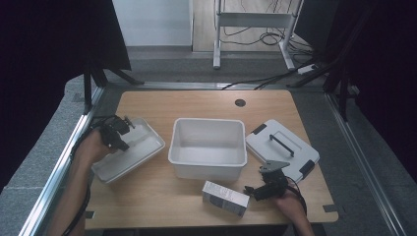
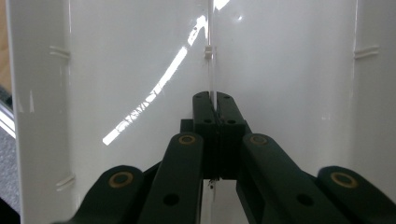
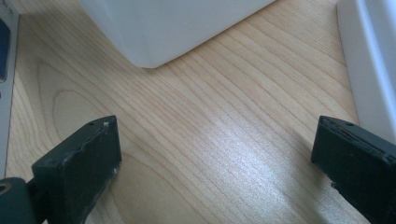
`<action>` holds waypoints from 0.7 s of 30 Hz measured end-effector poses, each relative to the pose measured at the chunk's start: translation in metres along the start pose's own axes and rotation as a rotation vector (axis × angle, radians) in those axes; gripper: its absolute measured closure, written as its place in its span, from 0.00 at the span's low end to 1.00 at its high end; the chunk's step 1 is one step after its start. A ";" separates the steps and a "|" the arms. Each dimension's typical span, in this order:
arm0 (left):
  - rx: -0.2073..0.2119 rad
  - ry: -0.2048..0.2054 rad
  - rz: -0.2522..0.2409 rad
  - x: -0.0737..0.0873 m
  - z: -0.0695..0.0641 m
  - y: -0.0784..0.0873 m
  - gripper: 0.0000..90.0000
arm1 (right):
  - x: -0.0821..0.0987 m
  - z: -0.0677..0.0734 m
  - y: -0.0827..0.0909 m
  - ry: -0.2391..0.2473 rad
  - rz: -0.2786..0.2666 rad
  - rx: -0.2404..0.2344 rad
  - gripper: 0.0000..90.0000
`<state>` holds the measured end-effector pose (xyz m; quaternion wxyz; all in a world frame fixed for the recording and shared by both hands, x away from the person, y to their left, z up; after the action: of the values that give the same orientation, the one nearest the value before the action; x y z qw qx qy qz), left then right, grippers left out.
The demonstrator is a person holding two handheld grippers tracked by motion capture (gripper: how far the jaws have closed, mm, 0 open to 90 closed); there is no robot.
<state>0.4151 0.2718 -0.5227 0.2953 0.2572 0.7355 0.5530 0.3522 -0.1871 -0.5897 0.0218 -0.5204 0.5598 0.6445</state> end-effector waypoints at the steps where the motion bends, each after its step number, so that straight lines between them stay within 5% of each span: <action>1: 0.005 0.000 0.001 0.000 0.001 -0.005 0.99 | 0.000 0.000 0.000 0.000 0.000 0.000 0.01; 10: 0.010 0.023 -0.017 0.004 0.008 -0.039 0.99 | 0.000 0.000 0.000 -0.001 -0.001 0.000 0.01; 21: 0.023 0.039 -0.055 0.003 0.009 -0.047 0.93 | 0.000 0.000 0.000 -0.001 -0.001 0.000 0.01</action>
<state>0.4173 0.2683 -0.5701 0.2931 0.2293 0.7543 0.5409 0.3523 -0.1870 -0.5897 0.0224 -0.5205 0.5596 0.6446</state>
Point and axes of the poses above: each handheld gripper's, and its own axes: y roughly backward along the jaws, x roughly out of its underside, z roughly to its left, the point moved 10 cm from there along -y, roughly forward along the jaws, and after that the axes turned 14 degrees about x, right-handed, at the moved point
